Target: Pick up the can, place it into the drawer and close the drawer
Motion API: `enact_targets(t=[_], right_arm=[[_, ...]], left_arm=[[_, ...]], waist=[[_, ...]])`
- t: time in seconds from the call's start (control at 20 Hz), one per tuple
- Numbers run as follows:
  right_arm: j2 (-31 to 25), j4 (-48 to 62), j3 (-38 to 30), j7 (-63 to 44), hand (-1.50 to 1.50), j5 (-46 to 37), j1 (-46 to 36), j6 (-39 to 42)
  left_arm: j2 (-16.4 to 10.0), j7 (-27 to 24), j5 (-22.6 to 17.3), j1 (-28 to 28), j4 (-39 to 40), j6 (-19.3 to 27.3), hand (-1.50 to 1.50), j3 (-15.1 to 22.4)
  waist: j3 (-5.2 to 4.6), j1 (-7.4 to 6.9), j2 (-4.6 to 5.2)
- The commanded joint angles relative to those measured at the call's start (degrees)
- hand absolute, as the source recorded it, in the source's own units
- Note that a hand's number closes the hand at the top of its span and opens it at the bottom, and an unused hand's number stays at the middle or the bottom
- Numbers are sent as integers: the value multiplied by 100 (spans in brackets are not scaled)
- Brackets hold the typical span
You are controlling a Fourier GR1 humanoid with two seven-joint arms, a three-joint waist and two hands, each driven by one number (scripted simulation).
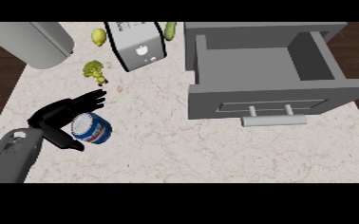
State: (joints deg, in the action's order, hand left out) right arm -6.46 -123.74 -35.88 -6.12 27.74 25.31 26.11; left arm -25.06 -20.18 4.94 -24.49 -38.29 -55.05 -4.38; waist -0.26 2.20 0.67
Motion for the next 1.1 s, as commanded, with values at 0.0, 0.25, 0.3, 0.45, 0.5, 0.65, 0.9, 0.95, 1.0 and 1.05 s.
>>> enact_targets(t=[0.0,0.25,0.3,0.45,0.5,0.65,0.9,0.95,1.0,1.05], right_arm=[[-33,144,35,3,-150,-77,-135,40],[-178,-38,-99,-235,-150,108,-192,-76],[16,-49,-22,-137,-150,16,-77,-28],[-23,-235,23,-414,-150,43,-255,-286],[-79,-124,-101,-210,-150,235,-25,82],[-93,43,-144,-229,-150,134,-193,-54],[-76,-102,-190,-228,-150,307,26,158],[93,-270,-57,-291,-150,164,127,121],[5,-189,-89,-311,-150,342,54,149],[203,-373,-11,-388,-150,248,191,64]], left_arm=[[-35,-1285,333,211,253,-599,-150,305],[144,-1195,313,-262,884,-448,-150,436],[42,-1524,380,-51,722,-494,-150,538],[243,-1443,355,-201,1012,-312,-150,613],[269,-1652,422,44,934,-221,-150,716],[238,-1406,162,-298,1234,-425,-150,592],[306,-1156,-83,-381,1304,-830,150,680],[437,-953,-91,-455,1301,-867,150,767],[500,-890,-87,-505,1298,-867,150,825],[479,-944,-109,-343,1098,-969,150,900]], waist=[[-3,-47,7],[-1,21,8],[-2,2,2],[-5,-7,13],[-2,20,-4],[4,-9,4],[6,15,-9],[6,19,-12],[6,23,-9],[10,-52,-39]])
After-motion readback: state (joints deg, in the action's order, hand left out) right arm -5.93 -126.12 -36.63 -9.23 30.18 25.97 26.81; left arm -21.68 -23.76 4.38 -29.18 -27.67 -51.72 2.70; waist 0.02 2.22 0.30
